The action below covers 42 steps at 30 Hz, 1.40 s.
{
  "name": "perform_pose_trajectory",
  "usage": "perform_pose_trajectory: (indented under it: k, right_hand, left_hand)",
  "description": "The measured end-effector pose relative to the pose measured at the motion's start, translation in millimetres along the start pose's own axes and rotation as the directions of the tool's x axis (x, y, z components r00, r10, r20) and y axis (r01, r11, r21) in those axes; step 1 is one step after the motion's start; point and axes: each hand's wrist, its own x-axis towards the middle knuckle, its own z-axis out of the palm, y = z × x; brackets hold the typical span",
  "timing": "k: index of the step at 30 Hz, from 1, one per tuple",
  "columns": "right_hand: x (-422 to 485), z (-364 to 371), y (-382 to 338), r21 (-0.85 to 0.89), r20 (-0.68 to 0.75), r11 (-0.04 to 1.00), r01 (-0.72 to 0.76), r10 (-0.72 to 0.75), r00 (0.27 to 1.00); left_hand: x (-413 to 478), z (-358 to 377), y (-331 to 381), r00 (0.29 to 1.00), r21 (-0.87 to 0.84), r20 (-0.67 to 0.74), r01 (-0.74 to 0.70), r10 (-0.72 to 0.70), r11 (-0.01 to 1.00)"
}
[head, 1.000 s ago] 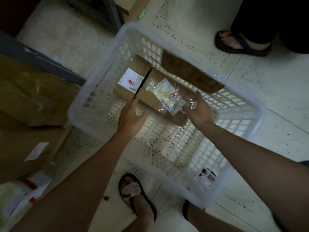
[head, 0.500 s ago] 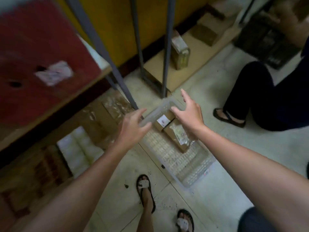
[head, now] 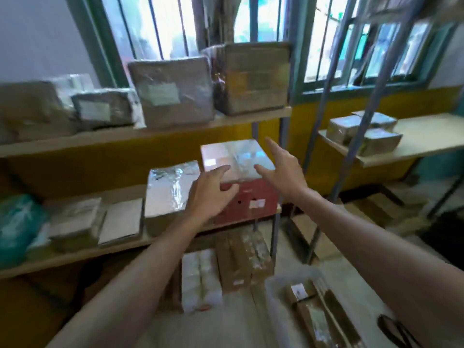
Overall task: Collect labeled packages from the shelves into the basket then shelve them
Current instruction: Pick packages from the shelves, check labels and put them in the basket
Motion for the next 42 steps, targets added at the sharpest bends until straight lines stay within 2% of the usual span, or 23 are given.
perform_pose_trajectory:
  k: [7, 11, 14, 18, 24, 27, 29, 31, 36, 40, 42]
  right_hand:
    - [52, 24, -171, 0.081, -0.101, 0.97, 0.23, -0.222, 0.97]
    - [58, 63, -268, 0.121, -0.118, 0.931, 0.343, -0.33, 0.937]
    - [54, 95, -323, 0.19, -0.091, 0.894, 0.406, -0.396, 0.914]
    - [49, 132, -363, 0.202, -0.024, 0.874, 0.441, -0.446, 0.895]
    - [64, 175, -385, 0.15, 0.098, 0.821, 0.55, -0.566, 0.818]
    - [80, 191, -402, 0.271, 0.167, 0.808, 0.523, -0.575, 0.801]
    - [89, 204, -418, 0.389, 0.161, 0.787, 0.479, -0.569, 0.806]
    - [94, 219, -432, 0.421, 0.145, 0.778, 0.466, -0.565, 0.812]
    - [114, 255, -459, 0.331, 0.169, 0.777, 0.536, -0.607, 0.776]
    - [143, 271, -481, 0.091, 0.207, 0.729, 0.678, -0.68, 0.703]
    - [155, 280, -489, -0.055, 0.297, 0.743, 0.667, -0.625, 0.722]
  left_hand:
    - [-16, -167, -50, 0.975, 0.147, -0.219, -0.003, 0.036, 0.989]
    - [-39, -251, -94, 0.95, 0.184, -0.307, 0.001, 0.056, 0.983]
    - [-56, -295, -134, 0.936, 0.23, -0.352, 0.065, 0.021, 0.971]
    - [-69, -329, -185, 0.938, 0.243, -0.343, 0.136, -0.046, 0.96]
    - [-61, -344, -239, 0.908, 0.18, -0.397, 0.221, -0.135, 0.958]
    - [-55, -349, -260, 0.882, 0.118, -0.426, 0.276, -0.202, 0.954]
    - [-51, -355, -275, 0.871, 0.105, -0.432, 0.306, -0.233, 0.946]
    - [-46, -365, -291, 0.869, 0.128, -0.435, 0.318, -0.235, 0.939]
    - [-30, -386, -326, 0.871, 0.142, -0.427, 0.328, -0.241, 0.934]
    - [-4, -394, -355, 0.895, 0.173, -0.394, 0.297, -0.211, 0.939]
    - [7, -396, -370, 0.92, 0.174, -0.338, 0.268, -0.198, 0.948]
